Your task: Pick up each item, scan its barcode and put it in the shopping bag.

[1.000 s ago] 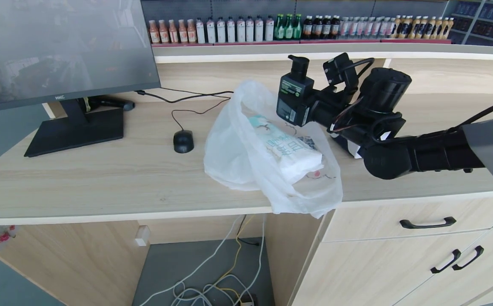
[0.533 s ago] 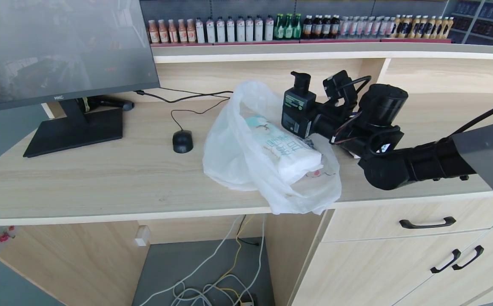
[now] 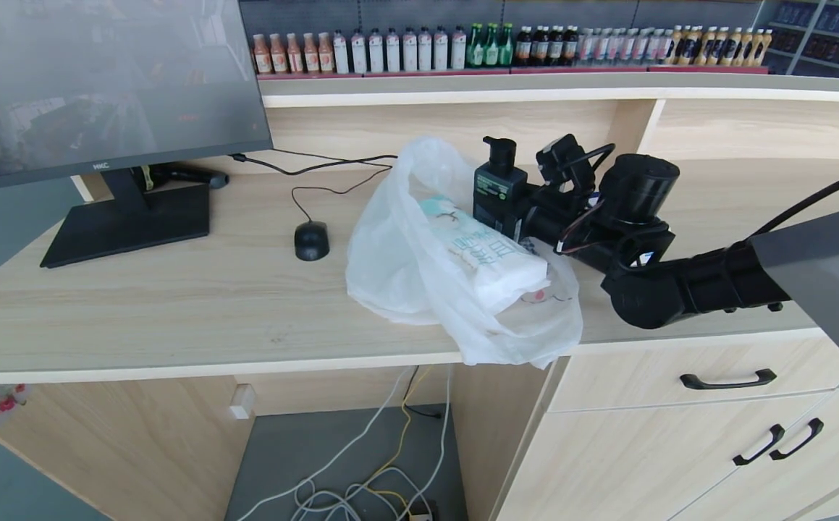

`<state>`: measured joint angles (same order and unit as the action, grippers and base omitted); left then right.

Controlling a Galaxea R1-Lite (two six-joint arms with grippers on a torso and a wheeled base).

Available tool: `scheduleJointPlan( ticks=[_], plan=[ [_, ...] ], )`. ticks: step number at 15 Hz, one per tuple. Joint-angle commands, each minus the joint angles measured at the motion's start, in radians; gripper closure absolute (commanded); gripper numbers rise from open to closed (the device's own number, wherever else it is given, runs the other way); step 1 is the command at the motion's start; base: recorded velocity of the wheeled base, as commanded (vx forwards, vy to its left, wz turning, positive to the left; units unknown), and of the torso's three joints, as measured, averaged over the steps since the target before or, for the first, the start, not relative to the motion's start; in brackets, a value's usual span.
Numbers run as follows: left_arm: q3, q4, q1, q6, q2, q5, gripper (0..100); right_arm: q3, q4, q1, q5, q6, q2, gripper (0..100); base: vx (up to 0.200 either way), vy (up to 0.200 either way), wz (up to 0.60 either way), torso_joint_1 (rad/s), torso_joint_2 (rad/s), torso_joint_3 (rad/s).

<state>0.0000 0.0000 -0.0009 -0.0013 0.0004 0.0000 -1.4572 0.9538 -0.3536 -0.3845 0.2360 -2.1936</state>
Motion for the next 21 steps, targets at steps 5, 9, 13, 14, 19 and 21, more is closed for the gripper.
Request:
scheduleJointPlan(
  ticks=[5, 9, 13, 14, 19, 21],
  plan=[
    [0.0, 0.0, 0.001, 0.0, 0.0, 0.0, 0, 0.003, 0.0, -0.002, -0.001, -0.007, -0.038, 100, 0.0, 0.0, 0.0, 0.0, 0.0, 0.0],
    [0.0, 0.0, 0.001, 0.0, 0.0, 0.0, 0, 0.003, 0.0, -0.001, -0.002, -0.009, -0.046, 100, 0.0, 0.0, 0.0, 0.0, 0.0, 0.0],
    [0.0, 0.0, 0.001, 0.0, 0.0, 0.0, 0, 0.005, 0.0, -0.001, -0.002, -0.009, -0.048, 100, 0.0, 0.0, 0.0, 0.0, 0.0, 0.0],
    [0.0, 0.0, 0.001, 0.0, 0.0, 0.0, 0, 0.005, 0.0, -0.001, -0.002, -0.009, -0.048, 100, 0.0, 0.0, 0.0, 0.0, 0.0, 0.0],
    [0.0, 0.0, 0.001, 0.0, 0.0, 0.0, 0, 0.001, 0.0, -0.002, -0.002, -0.01, -0.046, 100, 0.0, 0.0, 0.0, 0.0, 0.0, 0.0],
    [0.0, 0.0, 0.001, 0.0, 0.0, 0.0, 0, 0.003, 0.002, -0.002, -0.001, -0.012, -0.044, 0, 0.0, 0.0, 0.0, 0.0, 0.0, 0.0]
  ],
)
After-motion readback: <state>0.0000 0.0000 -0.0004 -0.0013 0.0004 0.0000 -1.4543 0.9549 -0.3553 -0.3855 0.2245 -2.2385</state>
